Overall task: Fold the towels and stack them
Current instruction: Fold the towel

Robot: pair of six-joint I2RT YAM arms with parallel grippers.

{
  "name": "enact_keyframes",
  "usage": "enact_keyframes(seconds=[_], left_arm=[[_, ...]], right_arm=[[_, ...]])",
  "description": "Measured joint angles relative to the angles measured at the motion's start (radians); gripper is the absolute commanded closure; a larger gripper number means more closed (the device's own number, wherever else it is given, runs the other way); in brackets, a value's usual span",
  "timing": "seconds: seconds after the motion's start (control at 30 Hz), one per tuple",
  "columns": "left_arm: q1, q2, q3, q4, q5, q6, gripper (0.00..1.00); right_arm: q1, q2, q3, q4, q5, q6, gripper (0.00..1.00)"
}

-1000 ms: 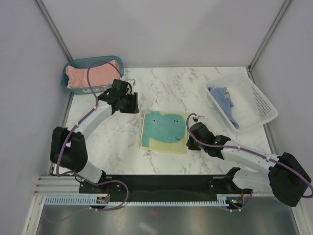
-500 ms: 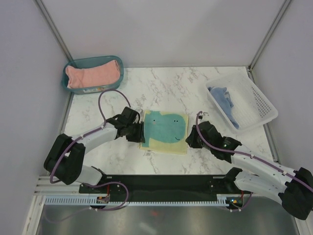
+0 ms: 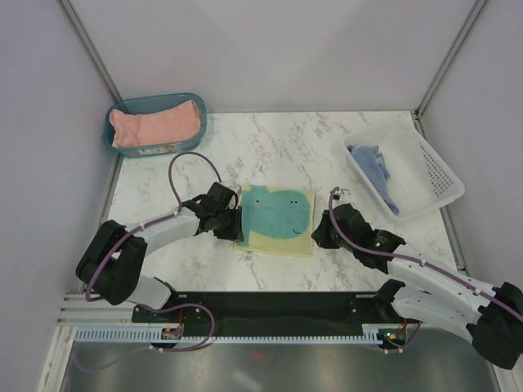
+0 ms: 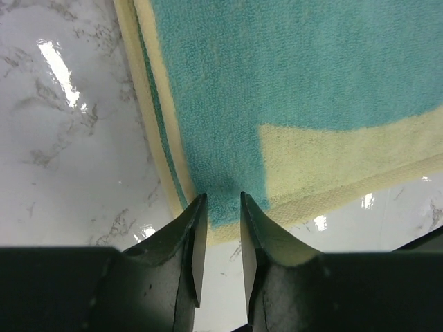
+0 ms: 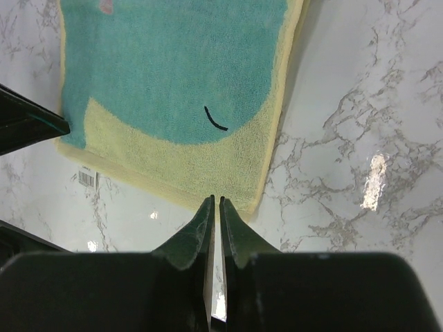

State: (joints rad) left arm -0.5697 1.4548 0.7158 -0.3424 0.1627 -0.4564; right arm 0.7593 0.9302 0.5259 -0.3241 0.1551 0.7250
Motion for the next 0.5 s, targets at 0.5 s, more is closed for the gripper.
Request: enact_keyframes(seconds=[0.5], left_arm=[[-0.01,-0.057,-0.007,-0.02,-0.057,-0.021,0.64]], right_arm=[[0.0,-0.008,-0.01,0.0,0.0,0.0,0.87]])
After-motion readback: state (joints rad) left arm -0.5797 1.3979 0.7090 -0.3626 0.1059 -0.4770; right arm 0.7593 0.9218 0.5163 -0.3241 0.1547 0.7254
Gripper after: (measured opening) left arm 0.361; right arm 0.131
